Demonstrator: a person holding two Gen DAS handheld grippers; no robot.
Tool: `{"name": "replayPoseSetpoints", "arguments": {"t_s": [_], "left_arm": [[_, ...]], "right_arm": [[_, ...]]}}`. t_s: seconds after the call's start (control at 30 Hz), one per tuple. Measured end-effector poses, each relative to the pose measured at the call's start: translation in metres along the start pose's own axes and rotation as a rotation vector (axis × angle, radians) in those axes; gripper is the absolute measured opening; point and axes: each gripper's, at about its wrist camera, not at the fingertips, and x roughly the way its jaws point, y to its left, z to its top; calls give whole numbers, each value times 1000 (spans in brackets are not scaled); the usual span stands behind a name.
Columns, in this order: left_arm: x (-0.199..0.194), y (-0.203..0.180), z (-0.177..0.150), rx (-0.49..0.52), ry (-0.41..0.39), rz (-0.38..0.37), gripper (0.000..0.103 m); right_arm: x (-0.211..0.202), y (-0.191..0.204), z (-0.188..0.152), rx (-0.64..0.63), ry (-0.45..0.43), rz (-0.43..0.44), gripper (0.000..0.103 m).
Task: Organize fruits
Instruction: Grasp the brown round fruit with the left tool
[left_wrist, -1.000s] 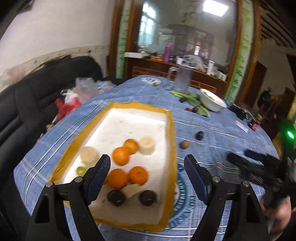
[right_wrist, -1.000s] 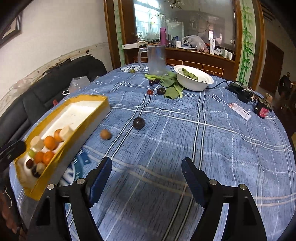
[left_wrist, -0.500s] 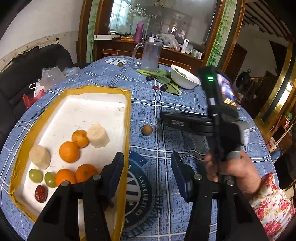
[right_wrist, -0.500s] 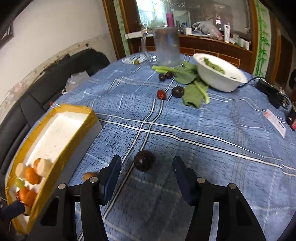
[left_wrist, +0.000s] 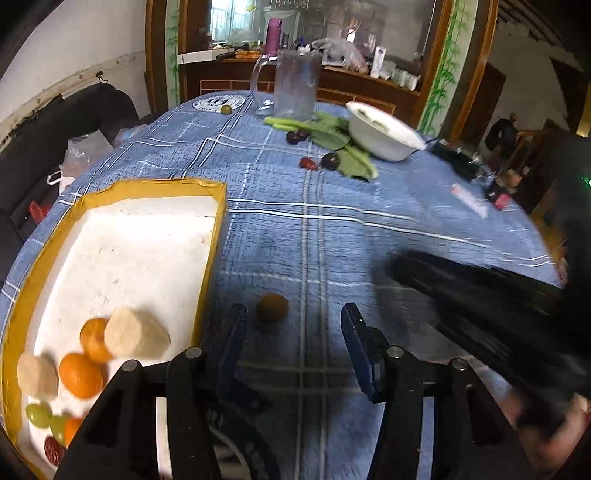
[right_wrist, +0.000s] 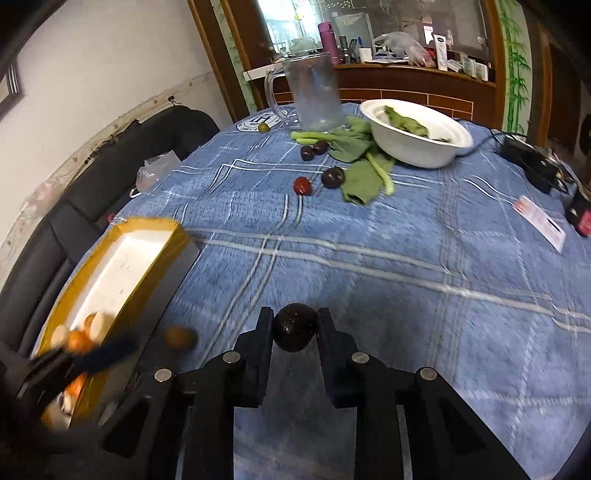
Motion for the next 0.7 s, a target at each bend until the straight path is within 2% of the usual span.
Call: {"name": "replayPoseSetpoints", "arguments": {"t_s": [0.07,0.17,0.2,0.23,0.3,0.33,0.37,0.4,0.53,0.7], "left_arm": [[7,-6,3,26,6,6,52],[16,-20,1,102,-2,67,51],[18,-24,-1,125,-14,94,48],[19,-26,-1,139,-26,118,43],[18,-29,-4,172,-65,191,15],[16,-30,-4,180,-80,199,12],[14,-29,-4,179,-87,185,9],[12,-29,-4,177,-94,173,0],[-5,-26,-9,155,-126,69,0],[-24,-24,-21,157,-139,-4,0]], "right_arm": [[-16,-1,-11,-6,-3,-6,25],[-32,-4,-25,5,-21,10,25],[-34,-6,-28,14,-28,16,25],[-35,-9,-30,32,-37,26,25],[-32,-13,-32,54,-33,40,25],[-30,-14,-32,57,-25,44,25],[-29,-15,-33,55,-23,40,25],[-29,-16,-33,54,-24,35,25],[-29,-22,-34,64,-25,23,25],[-33,-26,-33,71,-38,20,25]]}}
